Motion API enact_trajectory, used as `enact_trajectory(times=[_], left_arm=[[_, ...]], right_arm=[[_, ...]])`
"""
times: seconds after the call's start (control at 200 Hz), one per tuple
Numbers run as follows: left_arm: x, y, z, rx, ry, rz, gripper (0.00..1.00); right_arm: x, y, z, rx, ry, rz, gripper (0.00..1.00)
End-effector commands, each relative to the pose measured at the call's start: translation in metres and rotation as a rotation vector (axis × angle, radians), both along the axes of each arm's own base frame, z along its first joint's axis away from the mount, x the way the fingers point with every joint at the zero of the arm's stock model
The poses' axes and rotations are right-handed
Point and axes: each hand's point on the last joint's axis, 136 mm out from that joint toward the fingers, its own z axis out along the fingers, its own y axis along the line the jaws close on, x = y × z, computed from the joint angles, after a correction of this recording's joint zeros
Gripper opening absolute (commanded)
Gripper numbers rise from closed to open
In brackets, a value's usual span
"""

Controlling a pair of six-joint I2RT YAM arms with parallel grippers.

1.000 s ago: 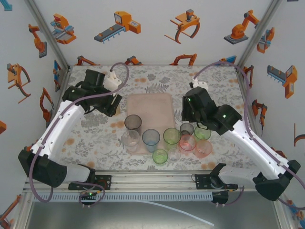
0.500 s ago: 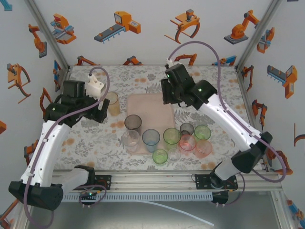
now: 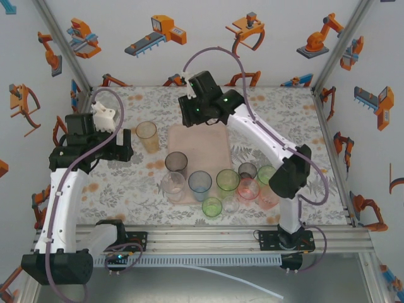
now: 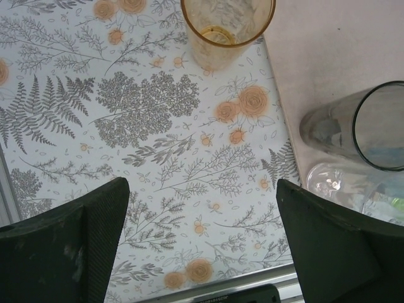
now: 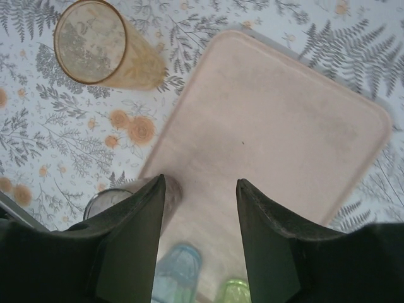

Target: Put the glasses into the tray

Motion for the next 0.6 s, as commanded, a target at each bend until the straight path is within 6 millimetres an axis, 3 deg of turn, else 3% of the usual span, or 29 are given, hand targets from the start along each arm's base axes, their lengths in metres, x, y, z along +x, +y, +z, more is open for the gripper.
enact_trajectory(times=[0.0, 0.105, 0.315, 0.596], left_arm=[[0.017, -0.005, 0.014, -0.045, -0.005, 0.006, 0.9], [0.029, -0.007, 0.014, -0.062, 0.024, 0.006, 0.89], [0.048, -0.008, 0.004, -0.052, 0.078, 0.005, 0.86], [0.02, -0.011, 0.009, -0.054, 0.016, -0.035, 0.87]], right_arm=[[0.003, 0.031, 0.016, 0.1, -0.027, 0.117, 0.47], [0.011, 0.046, 0.016, 0.129, -0.022, 0.145, 0.47], [0.024, 0.078, -0.005, 0.174, 0.012, 0.207, 0.47], [0.028, 0.102, -0.028, 0.195, 0.038, 0.252, 0.47]])
